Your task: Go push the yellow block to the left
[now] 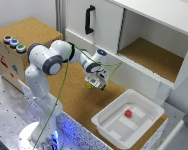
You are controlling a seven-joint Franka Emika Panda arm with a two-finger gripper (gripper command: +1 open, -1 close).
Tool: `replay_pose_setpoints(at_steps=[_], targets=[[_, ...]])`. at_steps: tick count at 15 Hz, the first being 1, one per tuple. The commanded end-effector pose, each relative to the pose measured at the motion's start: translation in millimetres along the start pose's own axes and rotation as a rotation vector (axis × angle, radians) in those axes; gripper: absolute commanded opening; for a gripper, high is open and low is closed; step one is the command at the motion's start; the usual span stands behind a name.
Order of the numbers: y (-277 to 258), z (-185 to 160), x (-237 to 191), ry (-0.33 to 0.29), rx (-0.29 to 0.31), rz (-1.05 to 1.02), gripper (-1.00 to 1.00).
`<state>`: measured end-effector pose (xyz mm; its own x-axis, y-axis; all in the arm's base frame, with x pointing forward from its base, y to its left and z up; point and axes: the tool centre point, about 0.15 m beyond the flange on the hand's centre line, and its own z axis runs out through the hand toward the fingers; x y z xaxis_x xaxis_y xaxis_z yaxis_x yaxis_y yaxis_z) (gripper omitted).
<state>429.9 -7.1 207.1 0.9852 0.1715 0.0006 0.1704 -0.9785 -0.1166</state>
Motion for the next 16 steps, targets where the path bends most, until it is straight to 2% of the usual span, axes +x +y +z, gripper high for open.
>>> replay_pose_setpoints(at_steps=[1,5,8,11,16], targets=[[-36,1,17,-0.066,-0.002,0.022,-1.00],[-56,8,22,-0.094,0.025,0.010,-1.00],[-67,5,17,-0.101,0.023,-0.008,-1.00],[-63,-6,20,-0.043,-0.007,-0.004,-1.00],[-22,-13,13,0.060,-0.051,0.036,-1.00]])
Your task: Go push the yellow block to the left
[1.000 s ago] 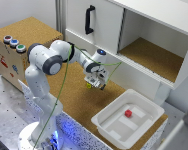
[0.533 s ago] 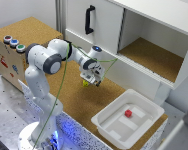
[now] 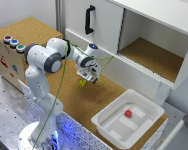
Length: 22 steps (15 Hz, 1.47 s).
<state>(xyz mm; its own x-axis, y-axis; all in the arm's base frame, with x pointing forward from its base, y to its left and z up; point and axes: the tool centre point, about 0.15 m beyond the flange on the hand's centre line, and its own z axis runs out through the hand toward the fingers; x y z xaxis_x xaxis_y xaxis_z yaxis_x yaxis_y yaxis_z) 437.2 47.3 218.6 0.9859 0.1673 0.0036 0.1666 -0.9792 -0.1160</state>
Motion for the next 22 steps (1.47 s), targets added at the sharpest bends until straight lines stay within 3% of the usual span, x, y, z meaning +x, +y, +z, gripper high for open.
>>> replay_pose_setpoints(at_steps=[1,4,8,13,16,18,20,22], targets=[[39,-7,-7,0.070,-0.053,0.047,-1.00],[57,-4,-28,0.100,-0.057,0.070,-1.00],[58,-1,-50,0.107,-0.105,0.009,-1.00],[40,13,-67,0.092,-0.080,-0.038,-1.00],[46,17,-60,0.118,-0.068,0.007,-1.00],[47,17,-43,0.140,-0.095,0.013,-1.00],[51,19,-24,0.136,-0.119,0.045,-1.00],[56,14,-7,0.112,-0.104,0.082,-1.00]])
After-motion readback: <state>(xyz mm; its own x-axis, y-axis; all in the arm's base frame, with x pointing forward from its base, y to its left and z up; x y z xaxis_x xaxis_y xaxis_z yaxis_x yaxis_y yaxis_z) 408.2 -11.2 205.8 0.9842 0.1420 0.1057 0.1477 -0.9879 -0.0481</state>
